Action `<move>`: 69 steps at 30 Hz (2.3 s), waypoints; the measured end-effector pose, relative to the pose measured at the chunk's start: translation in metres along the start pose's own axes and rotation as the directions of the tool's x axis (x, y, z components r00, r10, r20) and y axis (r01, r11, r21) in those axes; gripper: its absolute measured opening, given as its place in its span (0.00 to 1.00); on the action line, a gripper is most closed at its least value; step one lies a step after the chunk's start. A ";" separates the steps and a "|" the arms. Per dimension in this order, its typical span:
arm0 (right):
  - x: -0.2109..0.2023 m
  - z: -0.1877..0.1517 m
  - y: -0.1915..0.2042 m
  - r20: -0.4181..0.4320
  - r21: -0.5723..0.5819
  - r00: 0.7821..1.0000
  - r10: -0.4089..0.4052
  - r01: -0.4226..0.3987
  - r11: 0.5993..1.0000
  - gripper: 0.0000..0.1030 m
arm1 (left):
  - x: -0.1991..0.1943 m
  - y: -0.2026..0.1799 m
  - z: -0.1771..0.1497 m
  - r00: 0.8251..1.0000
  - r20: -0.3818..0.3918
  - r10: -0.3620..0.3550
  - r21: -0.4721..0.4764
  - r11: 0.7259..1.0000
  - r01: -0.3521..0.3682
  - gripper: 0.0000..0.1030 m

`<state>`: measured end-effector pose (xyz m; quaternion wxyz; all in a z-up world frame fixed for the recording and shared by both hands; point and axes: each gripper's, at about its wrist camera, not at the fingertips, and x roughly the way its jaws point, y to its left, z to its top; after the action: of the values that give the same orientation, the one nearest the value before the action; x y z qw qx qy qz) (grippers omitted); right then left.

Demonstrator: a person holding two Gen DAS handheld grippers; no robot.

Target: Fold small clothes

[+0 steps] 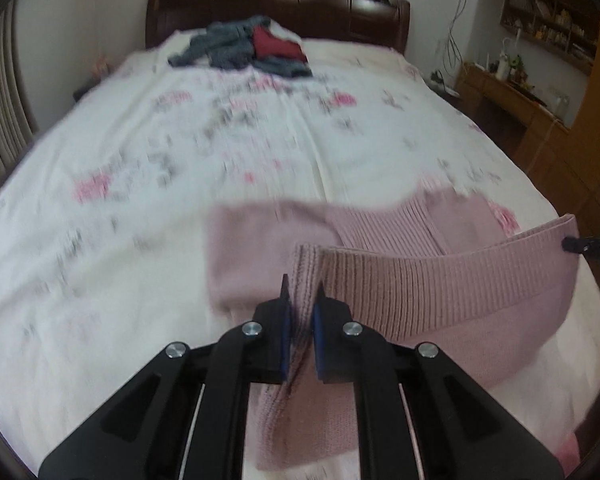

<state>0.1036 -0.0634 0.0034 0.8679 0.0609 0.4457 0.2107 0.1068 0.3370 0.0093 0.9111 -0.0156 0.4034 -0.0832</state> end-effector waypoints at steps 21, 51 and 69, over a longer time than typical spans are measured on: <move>0.180 0.090 -0.069 -0.165 0.054 0.957 -0.239 0.250 0.967 0.10 | 0.200 0.015 0.071 0.973 -0.121 0.195 0.044 0.981 -0.191 0.07; 0.082 -0.056 -0.056 -0.313 0.235 0.949 0.039 0.038 0.971 0.08 | 0.130 -0.030 -0.039 0.963 -0.267 0.036 0.036 0.999 -0.027 0.53; 0.094 -0.067 -0.072 -0.368 0.253 0.930 0.025 0.074 0.965 0.19 | 0.147 -0.013 -0.050 0.946 -0.320 0.045 -0.010 0.999 -0.051 0.52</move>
<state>0.1211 -0.0950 -0.1277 0.7559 0.1289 0.6249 0.1467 0.1657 0.3019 -0.1307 0.8353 -0.0005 0.5467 -0.0588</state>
